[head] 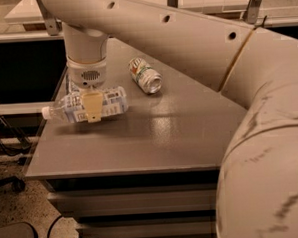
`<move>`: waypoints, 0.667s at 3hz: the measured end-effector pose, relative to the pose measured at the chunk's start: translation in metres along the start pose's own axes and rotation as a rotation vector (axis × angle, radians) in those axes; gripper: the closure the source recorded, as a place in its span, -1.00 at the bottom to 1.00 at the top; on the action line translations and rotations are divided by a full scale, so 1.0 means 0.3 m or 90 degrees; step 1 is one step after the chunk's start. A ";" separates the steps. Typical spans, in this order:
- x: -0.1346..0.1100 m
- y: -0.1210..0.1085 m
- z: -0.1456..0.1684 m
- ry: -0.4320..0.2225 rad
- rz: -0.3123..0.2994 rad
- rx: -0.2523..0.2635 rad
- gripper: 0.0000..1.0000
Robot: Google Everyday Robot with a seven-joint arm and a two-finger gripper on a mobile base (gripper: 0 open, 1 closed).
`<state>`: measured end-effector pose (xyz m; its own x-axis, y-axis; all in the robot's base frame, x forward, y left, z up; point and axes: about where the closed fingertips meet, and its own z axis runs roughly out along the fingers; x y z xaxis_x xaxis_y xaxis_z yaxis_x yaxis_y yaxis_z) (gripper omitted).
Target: Move blue plastic bottle near redbull can
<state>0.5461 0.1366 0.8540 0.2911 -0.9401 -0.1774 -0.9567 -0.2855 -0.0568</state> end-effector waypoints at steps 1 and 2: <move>-0.017 -0.008 0.009 -0.018 0.000 -0.004 0.65; -0.022 -0.014 0.011 -0.023 0.003 -0.005 0.17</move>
Offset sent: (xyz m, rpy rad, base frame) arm 0.0024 0.0068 0.0004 0.0359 0.0263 -0.0068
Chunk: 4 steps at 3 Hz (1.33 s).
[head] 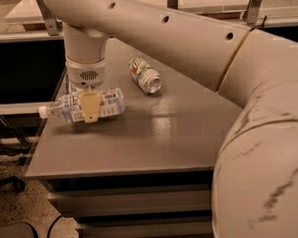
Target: Move blue plastic bottle near redbull can
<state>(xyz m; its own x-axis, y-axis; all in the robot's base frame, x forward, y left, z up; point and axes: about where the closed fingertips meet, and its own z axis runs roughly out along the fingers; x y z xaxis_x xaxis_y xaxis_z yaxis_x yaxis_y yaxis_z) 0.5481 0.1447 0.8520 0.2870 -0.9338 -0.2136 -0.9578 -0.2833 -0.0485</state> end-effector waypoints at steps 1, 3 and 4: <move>0.009 -0.008 -0.002 0.002 0.008 0.003 -0.28; 0.102 -0.057 -0.042 0.019 0.034 0.028 -1.00; 0.108 -0.062 -0.049 0.015 0.034 0.031 -1.00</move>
Offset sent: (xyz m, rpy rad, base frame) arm 0.0158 -0.0190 0.0062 -0.0206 -0.0237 -0.0565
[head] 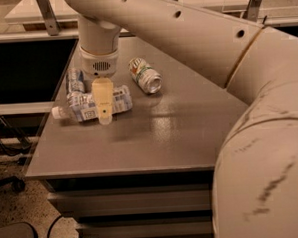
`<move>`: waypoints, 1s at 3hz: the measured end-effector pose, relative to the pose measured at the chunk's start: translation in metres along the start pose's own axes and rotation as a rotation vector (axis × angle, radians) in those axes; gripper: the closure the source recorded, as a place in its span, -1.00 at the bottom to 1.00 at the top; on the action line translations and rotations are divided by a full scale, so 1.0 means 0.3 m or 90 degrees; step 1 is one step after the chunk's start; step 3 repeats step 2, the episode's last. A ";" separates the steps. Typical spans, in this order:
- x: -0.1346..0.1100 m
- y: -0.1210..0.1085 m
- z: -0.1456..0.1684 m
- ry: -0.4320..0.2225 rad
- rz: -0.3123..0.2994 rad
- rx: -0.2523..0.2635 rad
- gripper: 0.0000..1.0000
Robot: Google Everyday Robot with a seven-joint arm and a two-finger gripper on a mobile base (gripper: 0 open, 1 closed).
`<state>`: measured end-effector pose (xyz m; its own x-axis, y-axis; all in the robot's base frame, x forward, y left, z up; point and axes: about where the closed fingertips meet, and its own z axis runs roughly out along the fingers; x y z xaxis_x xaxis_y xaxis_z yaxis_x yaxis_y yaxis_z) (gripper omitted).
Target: Move blue plastic bottle near redbull can
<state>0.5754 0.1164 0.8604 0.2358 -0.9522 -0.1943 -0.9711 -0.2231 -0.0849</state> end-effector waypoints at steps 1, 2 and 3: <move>-0.001 -0.003 -0.010 -0.008 -0.007 0.004 -1.00; -0.001 -0.004 -0.016 -0.016 -0.014 0.006 -1.00; -0.001 -0.004 -0.016 -0.016 -0.014 0.006 -1.00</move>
Offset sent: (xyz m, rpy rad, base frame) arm -0.0004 -0.0041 0.0102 0.0364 -0.0067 0.0319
